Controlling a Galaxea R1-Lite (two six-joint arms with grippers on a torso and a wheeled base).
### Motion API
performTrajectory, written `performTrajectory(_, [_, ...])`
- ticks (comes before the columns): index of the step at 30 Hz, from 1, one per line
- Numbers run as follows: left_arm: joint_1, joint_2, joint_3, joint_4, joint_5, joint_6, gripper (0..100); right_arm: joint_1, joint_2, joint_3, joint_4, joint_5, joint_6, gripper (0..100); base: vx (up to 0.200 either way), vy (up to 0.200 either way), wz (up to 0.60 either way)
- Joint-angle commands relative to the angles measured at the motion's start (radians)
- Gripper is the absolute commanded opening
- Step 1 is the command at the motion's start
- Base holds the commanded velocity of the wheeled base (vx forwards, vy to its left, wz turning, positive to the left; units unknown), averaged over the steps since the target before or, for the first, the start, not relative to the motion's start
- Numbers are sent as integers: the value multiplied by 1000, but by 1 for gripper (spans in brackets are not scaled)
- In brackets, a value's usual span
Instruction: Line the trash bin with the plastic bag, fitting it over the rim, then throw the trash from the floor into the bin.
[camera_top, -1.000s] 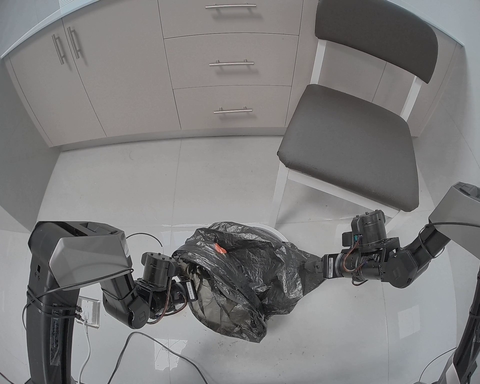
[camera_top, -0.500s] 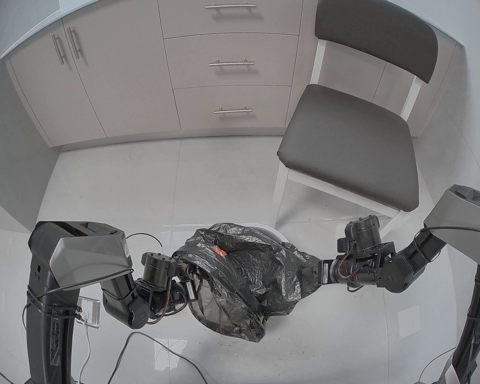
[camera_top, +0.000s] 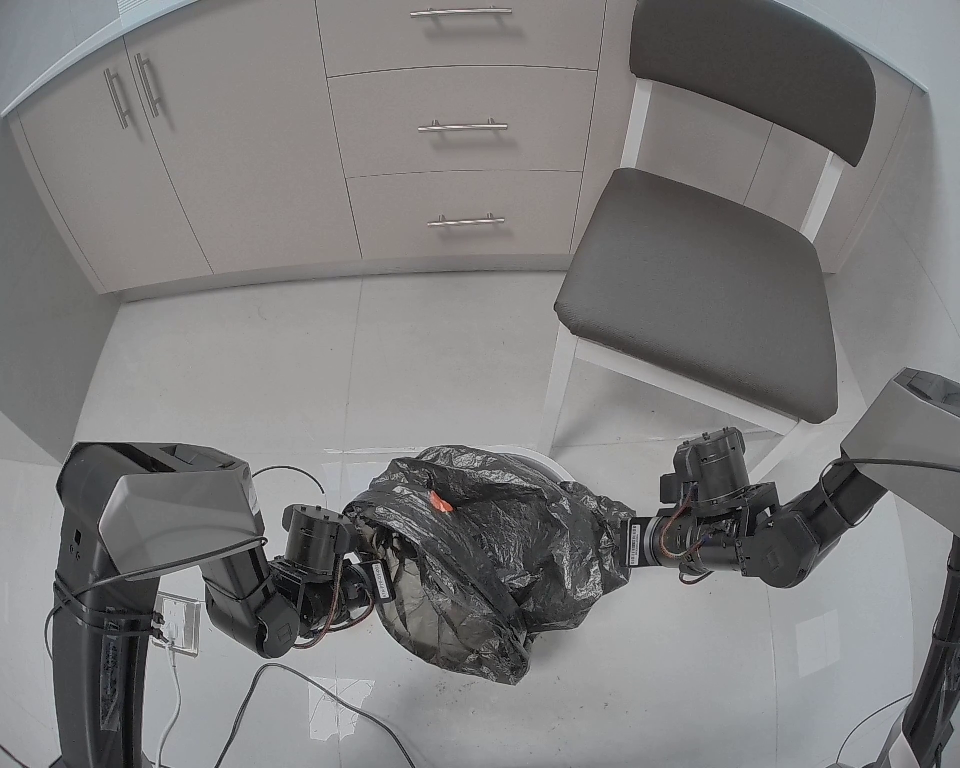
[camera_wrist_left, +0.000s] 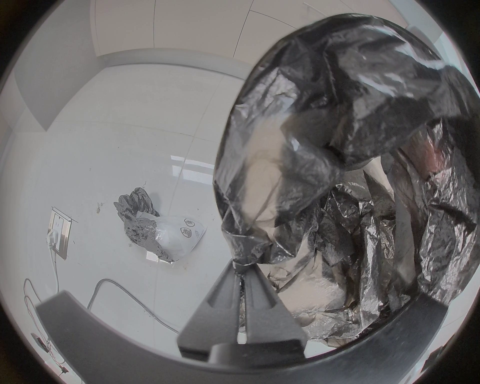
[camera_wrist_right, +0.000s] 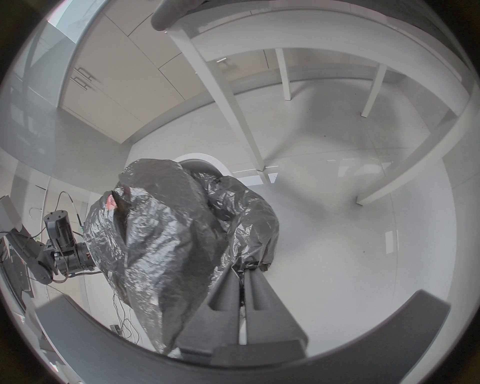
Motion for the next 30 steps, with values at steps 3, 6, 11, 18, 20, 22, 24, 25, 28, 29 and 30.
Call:
performTrajectory(3, [3, 0, 12, -31, -2, -7, 0, 52, -20, -90, 80, -6, 3, 0, 0, 0, 0])
performTrajectory(6, [3, -2, 16, -44, -7, -24, 0, 89, -21, -161, 148, -8, 21, 0, 0, 0, 0])
performTrajectory(11, [3, 0, 20, -53, -16, -25, 0, 138, -3, -279, 249, -17, 33, 0, 0, 0, 0])
performTrajectory(18, [3, 0, 20, -53, -15, -25, 0, 185, 83, -396, 306, -34, 30, 0, 0, 0, 0])
performTrajectory(20, [3, 0, 20, -53, -15, -25, 0, 188, 103, -419, 318, -34, 29, 0, 0, 0, 0])
performTrajectory(22, [3, 0, 20, -53, -15, -25, 0, 198, 146, -472, 354, -34, 26, 0, 0, 0, 0])
performTrajectory(24, [3, 0, 20, -53, -16, -25, 0, 201, 187, -514, 367, -34, 24, 0, 0, 0, 0])
performTrajectory(25, [3, 0, 20, -53, -15, -25, 0, 204, 203, -527, 367, -35, 23, 0, 0, 0, 0])
performTrajectory(28, [3, 0, 20, -53, -15, -25, 0, 210, 259, -587, 380, -48, 18, 0, 0, 0, 0])
performTrajectory(29, [3, 0, 20, -53, -15, -25, 0, 210, 259, -587, 380, -48, 18, 0, 0, 0, 0])
performTrajectory(30, [3, 0, 20, -53, -15, -25, 0, 208, 301, -632, 398, -69, 0, 0, 0, 0, 0])
